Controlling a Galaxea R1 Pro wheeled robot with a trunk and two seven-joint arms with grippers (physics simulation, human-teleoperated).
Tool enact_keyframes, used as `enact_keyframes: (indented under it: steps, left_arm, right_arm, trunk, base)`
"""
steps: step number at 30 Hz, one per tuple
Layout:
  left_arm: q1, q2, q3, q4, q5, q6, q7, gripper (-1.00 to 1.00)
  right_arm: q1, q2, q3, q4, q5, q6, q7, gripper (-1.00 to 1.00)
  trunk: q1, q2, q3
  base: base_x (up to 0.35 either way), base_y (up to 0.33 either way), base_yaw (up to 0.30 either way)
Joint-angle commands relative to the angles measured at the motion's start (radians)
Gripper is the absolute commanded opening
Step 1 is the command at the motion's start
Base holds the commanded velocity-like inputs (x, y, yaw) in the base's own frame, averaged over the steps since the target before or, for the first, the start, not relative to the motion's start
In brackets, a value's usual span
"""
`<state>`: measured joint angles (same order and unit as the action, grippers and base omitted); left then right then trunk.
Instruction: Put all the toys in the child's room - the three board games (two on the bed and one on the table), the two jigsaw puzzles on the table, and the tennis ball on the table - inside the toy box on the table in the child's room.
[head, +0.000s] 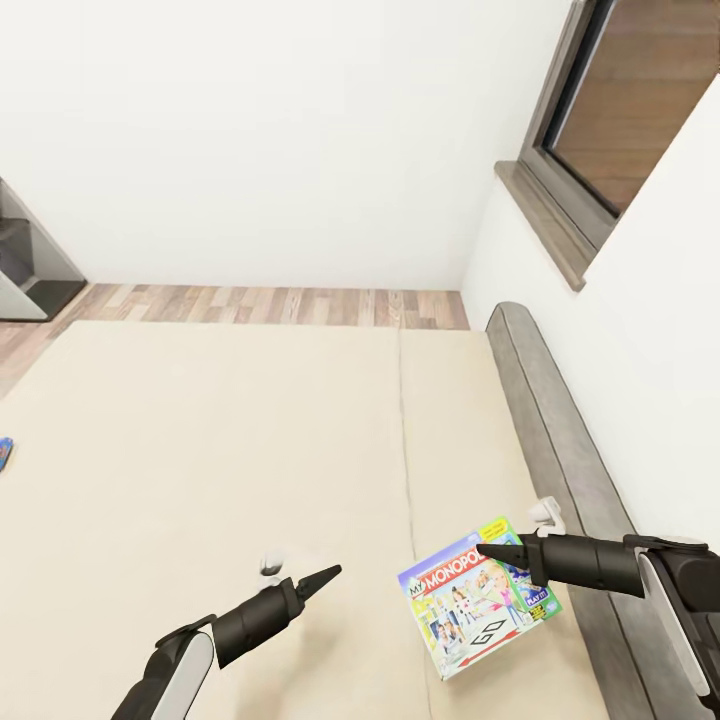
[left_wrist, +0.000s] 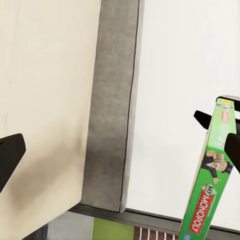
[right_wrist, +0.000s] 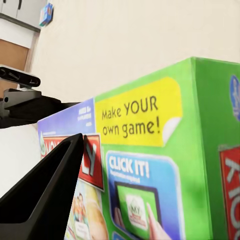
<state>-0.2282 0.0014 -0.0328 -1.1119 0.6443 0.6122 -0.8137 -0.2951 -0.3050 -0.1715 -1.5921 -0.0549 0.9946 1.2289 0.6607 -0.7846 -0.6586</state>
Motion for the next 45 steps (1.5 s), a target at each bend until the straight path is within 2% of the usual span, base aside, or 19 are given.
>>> enact_keyframes:
  steps: [1, 45]
  left_arm:
    - [0.000, 0.000, 0.000, 0.000, 0.006, 0.008, 0.001, 1.00]
    - [0.000, 0.000, -0.001, 0.000, 0.006, 0.008, 0.001, 1.00]
  right_arm:
    - [-0.001, 0.000, 0.000, 0.000, -0.005, 0.009, -0.002, -1.00]
    - [-0.001, 0.000, 0.000, 0.000, -0.002, 0.009, -0.003, -1.00]
  trunk:
    - [-0.004, 0.007, 0.004]
    - [-0.172, 0.315, 0.214]
  base:
    - [0.000, 0.000, 0.000]
    - [0.000, 0.000, 0.000]
